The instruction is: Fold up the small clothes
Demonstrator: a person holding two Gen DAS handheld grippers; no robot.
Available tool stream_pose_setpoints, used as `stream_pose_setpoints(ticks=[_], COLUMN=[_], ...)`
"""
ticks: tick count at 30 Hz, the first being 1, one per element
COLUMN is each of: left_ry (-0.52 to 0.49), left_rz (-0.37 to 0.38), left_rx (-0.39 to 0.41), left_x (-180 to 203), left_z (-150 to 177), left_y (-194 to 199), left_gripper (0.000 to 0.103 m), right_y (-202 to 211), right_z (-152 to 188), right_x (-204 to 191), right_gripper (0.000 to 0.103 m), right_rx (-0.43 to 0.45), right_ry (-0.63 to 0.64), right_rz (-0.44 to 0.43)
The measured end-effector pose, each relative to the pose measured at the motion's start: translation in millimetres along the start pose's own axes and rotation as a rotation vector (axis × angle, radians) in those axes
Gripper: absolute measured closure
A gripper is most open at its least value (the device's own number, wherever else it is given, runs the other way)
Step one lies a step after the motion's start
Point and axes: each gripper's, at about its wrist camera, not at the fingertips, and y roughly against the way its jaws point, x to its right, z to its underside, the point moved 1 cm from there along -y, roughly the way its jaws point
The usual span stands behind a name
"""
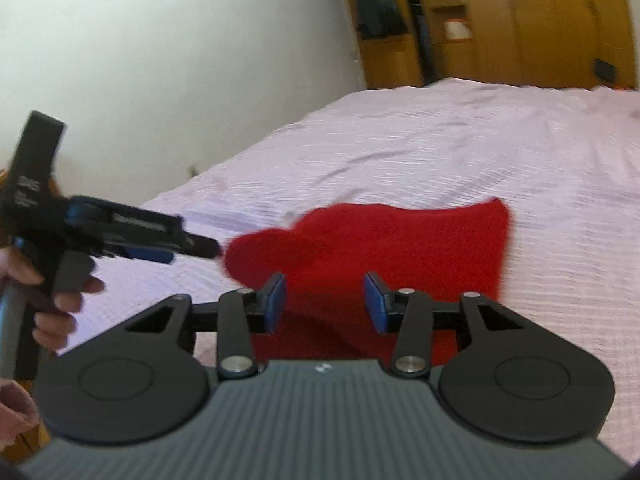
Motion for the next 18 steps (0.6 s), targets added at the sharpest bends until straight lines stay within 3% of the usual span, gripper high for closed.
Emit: stream_pose_setpoints(ticks=[9,13,15,17,18], left_ry=[-0.033,-0.048,-0.041,-0.028,-0.021], left_rz=[0.083,0.121,0.108,0.149,0.176], left_rx=[-0.013,-0.031,-0.050,-0.052,-0.045], left_x=[53,63,64,64,62], left_z=[-26,-28,-26,-22,-20], left_y=[-48,-76,-88,-95,-95], left_gripper=[0.025,0.025,0.026,0.032,0.046], right_y=[-3,-38,-51,-66,-70], right_z=[-3,-4,-1,3,5], right_x=[98,126,132,134,134], right_gripper=[0.057,0.055,0.055,0.056,0.057], right_rx=[0.014,-0.072,-0.107,-0.142,-0.152], right_ry=[-0.272,-0.257,-0.250,-0.241,-0.241], right_rz=[0.160,0.293,0.290,0.258,0.245])
